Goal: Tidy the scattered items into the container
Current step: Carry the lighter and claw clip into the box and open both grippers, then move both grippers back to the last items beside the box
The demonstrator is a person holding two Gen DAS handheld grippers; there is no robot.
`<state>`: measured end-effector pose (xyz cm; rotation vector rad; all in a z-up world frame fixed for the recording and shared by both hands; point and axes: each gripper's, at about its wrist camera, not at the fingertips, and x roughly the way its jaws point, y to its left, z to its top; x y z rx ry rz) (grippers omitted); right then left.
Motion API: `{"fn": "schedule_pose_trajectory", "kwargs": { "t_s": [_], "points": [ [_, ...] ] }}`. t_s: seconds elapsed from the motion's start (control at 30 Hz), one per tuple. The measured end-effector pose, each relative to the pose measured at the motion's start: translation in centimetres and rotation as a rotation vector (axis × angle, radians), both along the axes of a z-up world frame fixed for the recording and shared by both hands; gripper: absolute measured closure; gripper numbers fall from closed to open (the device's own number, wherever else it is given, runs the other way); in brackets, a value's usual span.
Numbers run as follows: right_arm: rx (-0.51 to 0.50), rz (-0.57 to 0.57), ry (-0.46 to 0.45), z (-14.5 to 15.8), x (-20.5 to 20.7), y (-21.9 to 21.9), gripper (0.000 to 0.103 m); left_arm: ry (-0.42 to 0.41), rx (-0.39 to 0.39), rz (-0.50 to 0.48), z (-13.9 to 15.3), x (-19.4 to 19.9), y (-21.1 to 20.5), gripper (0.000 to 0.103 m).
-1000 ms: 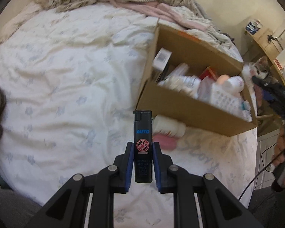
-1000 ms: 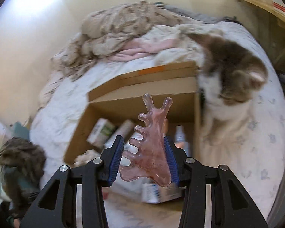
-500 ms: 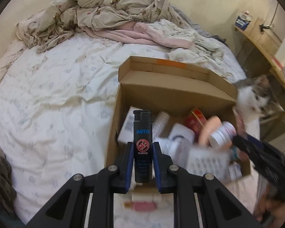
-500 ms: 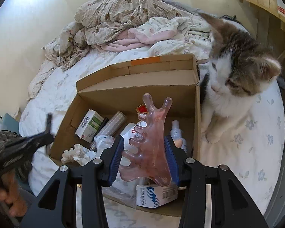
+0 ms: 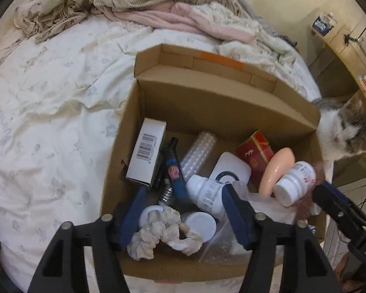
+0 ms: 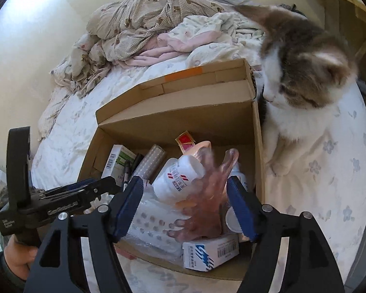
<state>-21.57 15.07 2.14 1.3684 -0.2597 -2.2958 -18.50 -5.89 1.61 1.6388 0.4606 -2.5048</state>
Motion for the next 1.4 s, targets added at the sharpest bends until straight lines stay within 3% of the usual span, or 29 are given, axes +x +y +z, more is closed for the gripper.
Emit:
{"fn": "schedule_pose_trajectory", "kwargs": {
  "t_s": [0.27,0.37,0.63,0.7,0.8,0.97,1.07,1.17,1.4],
  "points": [
    [-0.029,0.038,0.072,2.2,1.8,-0.4,0.028,0.067,0.039,-0.007,4.0,3.4,-0.9,0.036],
    [-0.047,0.083,0.095,3.0,3.4,-0.6,0.028,0.096,0.041,-0.005,4.9,7.0,-1.5,0.023],
    [-0.012,0.211,0.175,4.2,9.9,-1.5,0.028,0.086,0.075,0.065,1.7,14.2,-4.4,0.023],
    [-0.008,0.23,0.145,3.0,10.9,-1.6,0.028,0.069,0.099,0.1,0.5,15.1,-5.3,0.023],
    [-0.024,0.216,0.018,-0.4,11.8,-1.4,0.028,0.027,0.19,0.2,-1.5,15.8,-7.1,0.023],
    [0.028,0.224,-0.137,-5.4,12.7,-3.4,0.028,0.015,0.117,0.293,-1.6,16.4,-8.2,0.023],
    [0.061,0.24,-0.156,-6.7,12.8,-6.1,0.028,-0.016,0.117,0.306,-2.3,16.4,-8.7,0.023],
    [0.126,0.254,-0.092,-6.9,13.0,-8.8,0.028,-0.05,0.146,0.321,-3.2,16.3,-9.4,0.023],
    [0.055,0.075,-0.19,-9.7,10.2,-13.1,0.028,-0.093,0.164,0.436,-4.3,16.5,-11.4,0.023]
  ]
}}
